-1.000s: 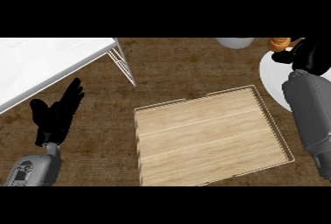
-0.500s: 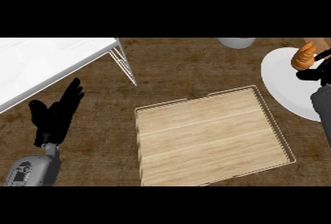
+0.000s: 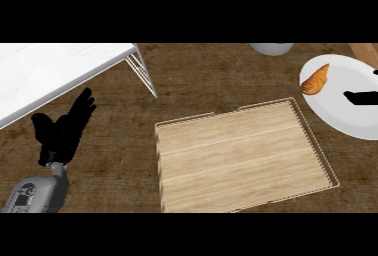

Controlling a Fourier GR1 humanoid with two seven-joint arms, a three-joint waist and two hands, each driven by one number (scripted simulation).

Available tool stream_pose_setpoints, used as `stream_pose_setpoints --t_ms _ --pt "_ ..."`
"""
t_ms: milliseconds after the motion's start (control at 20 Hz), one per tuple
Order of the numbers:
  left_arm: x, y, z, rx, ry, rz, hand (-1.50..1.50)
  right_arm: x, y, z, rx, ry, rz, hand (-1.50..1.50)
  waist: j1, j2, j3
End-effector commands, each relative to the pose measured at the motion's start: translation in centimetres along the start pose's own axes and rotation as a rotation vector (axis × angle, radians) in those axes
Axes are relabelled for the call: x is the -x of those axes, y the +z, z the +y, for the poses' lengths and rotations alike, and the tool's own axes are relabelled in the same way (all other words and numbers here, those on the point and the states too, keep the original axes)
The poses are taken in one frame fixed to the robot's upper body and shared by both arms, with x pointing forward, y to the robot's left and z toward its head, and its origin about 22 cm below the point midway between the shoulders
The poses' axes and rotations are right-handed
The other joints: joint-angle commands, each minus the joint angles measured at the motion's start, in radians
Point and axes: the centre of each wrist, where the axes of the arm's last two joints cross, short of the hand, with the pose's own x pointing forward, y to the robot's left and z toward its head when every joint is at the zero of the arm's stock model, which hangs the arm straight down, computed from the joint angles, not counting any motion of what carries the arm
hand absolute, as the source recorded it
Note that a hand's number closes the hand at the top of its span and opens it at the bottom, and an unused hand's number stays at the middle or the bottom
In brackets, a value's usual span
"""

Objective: Pick the croissant from the tray and place it in the plate

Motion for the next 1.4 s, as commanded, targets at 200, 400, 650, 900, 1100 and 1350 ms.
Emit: stream_pose_setpoints --t_ms 200,400,650,900,1100,1350 --pt "0.2 -0.1 0.7 -0.029 -0.003 -0.003 0.00 -3.8 -0.4 -0.8 0.158 -0.267 -0.327 -1.50 -0.010 -0.005 0.000" --pt "-0.7 0.2 -0.2 -0.047 0.009 0.025 0.00 -5.1 -0.4 -1.8 0.136 -0.441 -0.323 -1.50 -0.033 -0.017 -0.003" --pt "1.3 1.3 0.1 -0.011 0.001 0.012 0.00 -4.4 -0.6 -1.6 0.000 -0.678 -0.126 -1.50 -0.026 -0.014 -0.002" --pt "0.2 0.4 -0.5 -0.035 0.012 0.030 0.00 0.1 0.0 -2.0 -0.075 -0.757 -0.133 -1.50 -0.032 -0.013 -0.003" --pt "-1.1 0.8 0.0 -0.017 0.016 0.014 0.00 1.4 -0.2 -3.9 -0.057 -0.721 -0.172 -1.50 -0.024 -0.012 -0.003" --pt "-0.3 2.0 0.6 -0.027 0.001 0.002 0.00 4.6 -1.0 -8.0 -0.008 -0.712 -0.180 -1.50 -0.023 -0.012 -0.003"
